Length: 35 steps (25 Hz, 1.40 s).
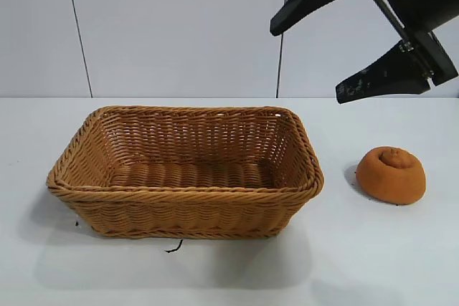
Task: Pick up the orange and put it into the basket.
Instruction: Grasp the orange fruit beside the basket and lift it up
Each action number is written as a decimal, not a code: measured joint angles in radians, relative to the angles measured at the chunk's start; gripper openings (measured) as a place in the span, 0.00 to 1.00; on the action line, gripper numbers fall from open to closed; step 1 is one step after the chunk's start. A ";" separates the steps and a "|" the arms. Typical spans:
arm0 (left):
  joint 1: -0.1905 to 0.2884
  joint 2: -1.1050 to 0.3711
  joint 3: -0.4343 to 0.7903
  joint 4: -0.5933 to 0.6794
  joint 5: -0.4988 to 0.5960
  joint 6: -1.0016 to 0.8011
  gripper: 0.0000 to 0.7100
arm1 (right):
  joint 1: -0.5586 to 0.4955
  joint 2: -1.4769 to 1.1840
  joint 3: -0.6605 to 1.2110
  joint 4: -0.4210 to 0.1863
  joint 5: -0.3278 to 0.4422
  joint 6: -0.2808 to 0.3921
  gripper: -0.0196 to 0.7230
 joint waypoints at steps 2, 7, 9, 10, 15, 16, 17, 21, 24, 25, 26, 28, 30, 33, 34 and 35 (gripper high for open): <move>0.000 -0.067 0.000 0.000 0.000 0.000 0.98 | 0.000 0.000 0.000 0.000 -0.001 0.000 0.96; 0.000 -0.140 0.000 -0.001 0.000 0.000 0.98 | 0.000 0.000 -0.001 -0.035 -0.008 0.000 0.96; 0.000 -0.140 0.000 -0.002 0.000 0.000 0.98 | 0.000 0.000 -0.010 -0.084 -0.008 0.008 0.96; 0.000 -0.140 0.000 -0.003 0.000 0.000 0.98 | 0.000 0.000 -0.022 -0.127 -0.006 0.026 0.96; 0.000 -0.140 0.000 -0.003 0.000 0.000 0.98 | 0.000 0.000 -0.129 -0.455 0.053 0.184 0.96; 0.000 -0.140 0.000 -0.003 0.000 0.000 0.98 | 0.000 0.000 -0.148 -0.530 0.071 0.214 0.96; 0.000 -0.140 0.000 -0.003 0.000 0.000 0.98 | 0.000 0.000 -0.169 -0.590 0.087 0.249 0.96; 0.000 -0.140 0.000 -0.003 0.000 0.000 0.98 | 0.000 0.003 -0.219 -0.798 0.143 0.337 0.96; 0.000 -0.140 0.000 -0.003 0.000 0.000 0.98 | 0.000 0.038 -0.247 -0.895 0.192 0.378 0.96; 0.000 -0.140 0.000 -0.003 0.000 0.000 0.98 | 0.000 0.054 -0.257 -0.921 0.202 0.390 0.96; 0.000 -0.140 0.000 -0.003 0.000 0.000 0.98 | 0.000 0.076 -0.268 -0.941 0.211 0.400 0.96; 0.000 -0.140 0.000 -0.003 0.000 0.000 0.98 | 0.000 0.118 -0.293 -0.964 0.215 0.409 0.96; 0.000 -0.140 0.000 -0.004 0.000 0.000 0.98 | -0.005 0.164 -0.324 -0.977 0.216 0.423 0.96; 0.000 -0.140 0.000 -0.004 0.000 0.000 0.98 | -0.038 0.224 -0.379 -0.981 0.216 0.426 0.96; 0.000 -0.140 0.000 -0.004 0.000 0.000 0.98 | -0.050 0.244 -0.395 -0.982 0.216 0.426 0.96; 0.000 -0.140 0.000 -0.004 0.000 0.000 0.98 | -0.066 0.261 -0.412 -0.982 0.216 0.426 0.96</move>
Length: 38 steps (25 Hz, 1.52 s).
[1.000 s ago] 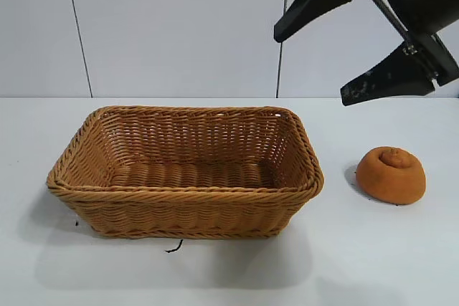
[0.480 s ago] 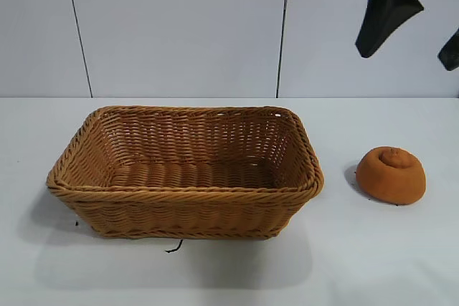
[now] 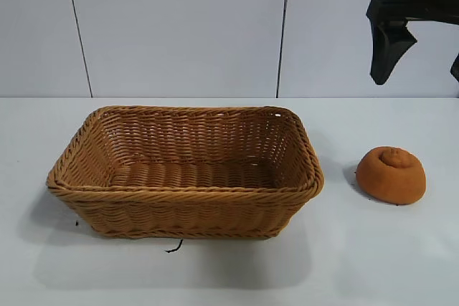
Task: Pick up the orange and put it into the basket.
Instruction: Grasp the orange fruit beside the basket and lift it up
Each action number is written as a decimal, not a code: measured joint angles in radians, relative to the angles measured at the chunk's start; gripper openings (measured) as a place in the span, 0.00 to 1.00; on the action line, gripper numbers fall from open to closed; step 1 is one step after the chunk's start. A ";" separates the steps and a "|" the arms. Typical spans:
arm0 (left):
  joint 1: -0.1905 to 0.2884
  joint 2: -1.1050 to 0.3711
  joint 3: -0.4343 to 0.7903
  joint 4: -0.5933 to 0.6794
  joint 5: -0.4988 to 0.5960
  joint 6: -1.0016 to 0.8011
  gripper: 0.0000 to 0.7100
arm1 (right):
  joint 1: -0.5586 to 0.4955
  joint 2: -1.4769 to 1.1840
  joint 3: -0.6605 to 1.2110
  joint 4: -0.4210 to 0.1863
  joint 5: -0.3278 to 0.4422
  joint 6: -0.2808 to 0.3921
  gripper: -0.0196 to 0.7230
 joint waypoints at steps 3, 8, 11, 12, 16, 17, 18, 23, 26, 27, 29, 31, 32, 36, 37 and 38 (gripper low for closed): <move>0.000 0.000 0.000 0.000 0.000 0.000 0.98 | -0.042 0.057 -0.034 0.001 0.001 -0.004 0.96; 0.000 0.000 0.000 0.000 0.000 0.000 0.98 | -0.085 0.141 -0.040 0.049 0.004 -0.044 0.96; 0.000 0.000 0.000 0.000 0.000 0.000 0.98 | -0.085 0.191 -0.041 0.055 -0.005 -0.052 0.96; 0.000 0.000 0.000 0.000 0.000 0.000 0.98 | -0.085 0.208 -0.041 0.056 -0.013 -0.053 0.96; 0.000 0.000 0.000 0.000 0.000 0.000 0.98 | -0.085 0.280 -0.041 0.059 -0.057 -0.053 0.96; 0.000 0.000 0.000 0.000 0.000 0.000 0.98 | -0.085 0.298 -0.041 0.059 -0.069 -0.053 0.96; 0.000 0.000 0.000 0.000 0.000 0.000 0.98 | -0.085 0.312 -0.041 0.059 -0.078 -0.053 0.96; 0.000 0.000 0.000 0.000 0.000 0.000 0.98 | -0.085 0.390 -0.042 0.059 -0.108 -0.053 0.96; 0.000 0.000 0.000 0.000 0.000 0.000 0.98 | -0.085 0.422 -0.042 0.059 -0.112 -0.053 0.96; 0.000 0.000 0.000 0.000 0.000 0.000 0.98 | -0.085 0.426 -0.042 0.060 -0.111 -0.053 0.96; 0.000 0.000 0.000 0.000 0.000 0.000 0.98 | -0.085 0.428 -0.042 0.060 -0.110 -0.053 0.96; 0.000 0.000 0.000 0.000 0.000 0.000 0.98 | -0.085 0.428 -0.042 0.060 -0.105 -0.053 0.93; 0.000 0.000 0.000 0.000 0.000 0.000 0.98 | -0.085 0.428 -0.042 0.062 -0.100 -0.053 0.87; 0.000 0.000 0.000 0.000 0.000 0.000 0.98 | -0.085 0.428 -0.042 0.067 -0.077 -0.053 0.61; 0.000 0.000 0.000 0.000 0.000 0.000 0.98 | -0.085 0.427 -0.042 0.067 -0.070 -0.053 0.55; 0.000 0.000 0.000 0.000 0.000 0.000 0.98 | -0.085 0.421 -0.042 0.067 -0.064 -0.053 0.50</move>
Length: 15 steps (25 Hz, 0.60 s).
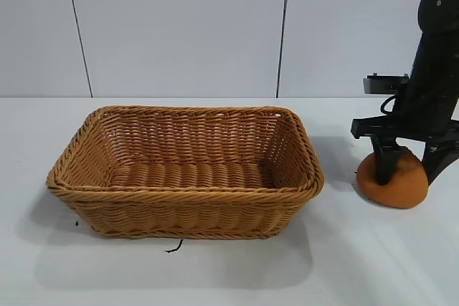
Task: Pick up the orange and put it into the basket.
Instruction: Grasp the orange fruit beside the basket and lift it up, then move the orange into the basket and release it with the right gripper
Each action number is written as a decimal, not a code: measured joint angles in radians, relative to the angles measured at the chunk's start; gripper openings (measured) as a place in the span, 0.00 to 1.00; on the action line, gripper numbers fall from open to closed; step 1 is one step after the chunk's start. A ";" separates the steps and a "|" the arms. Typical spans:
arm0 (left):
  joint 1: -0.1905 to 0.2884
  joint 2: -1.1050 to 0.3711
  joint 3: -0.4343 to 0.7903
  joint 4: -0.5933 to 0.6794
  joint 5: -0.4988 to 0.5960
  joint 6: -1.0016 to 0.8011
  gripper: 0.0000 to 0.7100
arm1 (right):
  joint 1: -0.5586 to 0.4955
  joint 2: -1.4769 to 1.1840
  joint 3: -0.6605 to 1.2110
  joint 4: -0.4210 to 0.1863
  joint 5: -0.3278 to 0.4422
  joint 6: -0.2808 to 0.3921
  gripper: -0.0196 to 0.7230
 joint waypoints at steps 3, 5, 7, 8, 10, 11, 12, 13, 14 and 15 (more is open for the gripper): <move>0.000 0.000 0.000 0.000 0.000 0.000 0.98 | 0.000 -0.030 0.000 0.001 0.002 0.000 0.36; 0.000 0.000 0.000 0.000 0.000 0.000 0.98 | 0.000 -0.059 0.000 0.003 0.006 0.000 0.32; 0.000 0.000 0.000 0.000 0.000 0.000 0.98 | 0.000 -0.094 0.000 -0.005 0.023 0.000 0.30; 0.000 0.000 0.000 0.000 0.000 0.000 0.98 | 0.000 -0.114 0.000 -0.006 0.033 0.000 0.30; 0.000 0.000 0.000 0.000 0.000 0.000 0.98 | 0.000 -0.155 0.000 -0.005 0.053 0.000 0.30; 0.000 0.000 0.000 0.000 0.000 0.000 0.98 | 0.000 -0.180 0.000 -0.005 0.060 -0.001 0.30; 0.000 0.000 0.000 0.000 0.000 0.000 0.98 | 0.000 -0.201 0.000 -0.005 0.066 -0.001 0.30; 0.000 0.000 0.000 0.000 0.000 0.000 0.98 | 0.000 -0.227 0.000 -0.005 0.068 -0.001 0.30; 0.000 0.000 0.000 0.000 0.000 0.000 0.98 | 0.000 -0.253 0.000 -0.004 0.071 -0.001 0.30; 0.000 0.000 0.000 0.000 0.000 0.000 0.98 | 0.000 -0.277 0.000 -0.002 0.072 -0.001 0.30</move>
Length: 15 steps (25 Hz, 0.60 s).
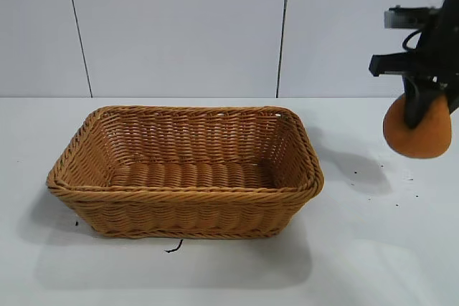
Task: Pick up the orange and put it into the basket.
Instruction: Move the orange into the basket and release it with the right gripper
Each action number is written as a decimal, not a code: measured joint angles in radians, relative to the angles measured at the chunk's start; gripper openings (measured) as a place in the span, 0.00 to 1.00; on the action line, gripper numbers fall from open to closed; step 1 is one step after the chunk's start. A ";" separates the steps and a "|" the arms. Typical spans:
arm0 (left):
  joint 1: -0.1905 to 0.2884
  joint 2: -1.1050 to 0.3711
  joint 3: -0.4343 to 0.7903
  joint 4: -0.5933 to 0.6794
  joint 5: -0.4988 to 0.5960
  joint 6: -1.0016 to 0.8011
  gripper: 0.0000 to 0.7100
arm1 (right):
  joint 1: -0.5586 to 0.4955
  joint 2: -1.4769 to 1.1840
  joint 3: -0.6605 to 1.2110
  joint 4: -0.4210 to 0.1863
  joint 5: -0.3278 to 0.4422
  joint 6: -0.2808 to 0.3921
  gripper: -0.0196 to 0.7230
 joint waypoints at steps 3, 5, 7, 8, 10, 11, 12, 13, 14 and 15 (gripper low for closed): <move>0.000 0.000 0.000 0.000 0.000 0.000 0.98 | 0.000 -0.053 0.000 0.014 0.005 0.000 0.30; 0.000 0.000 0.000 0.000 0.000 0.000 0.98 | 0.000 -0.067 -0.015 0.021 0.025 0.000 0.30; 0.000 0.000 0.000 0.000 0.000 0.000 0.98 | 0.003 -0.071 -0.040 0.032 0.046 -0.007 0.30; 0.000 0.000 0.000 0.000 0.000 0.000 0.98 | 0.010 -0.071 -0.055 0.037 0.052 -0.009 0.30; 0.000 0.000 0.000 0.000 0.000 0.000 0.98 | 0.035 -0.071 -0.089 0.040 0.062 -0.014 0.30; 0.000 0.000 0.000 0.000 0.000 0.000 0.98 | 0.055 -0.071 -0.104 0.040 0.063 -0.015 0.30; 0.000 0.000 0.000 0.000 0.000 0.000 0.98 | 0.078 -0.071 -0.120 0.042 0.063 -0.015 0.30; 0.000 0.000 0.000 0.000 0.000 0.000 0.98 | 0.105 -0.071 -0.135 0.042 0.063 -0.015 0.30; 0.000 0.000 0.000 0.000 0.000 0.000 0.98 | 0.127 -0.071 -0.146 0.045 0.062 -0.015 0.30; 0.000 0.000 0.000 0.000 0.000 0.000 0.98 | 0.155 -0.072 -0.155 0.047 0.062 -0.015 0.30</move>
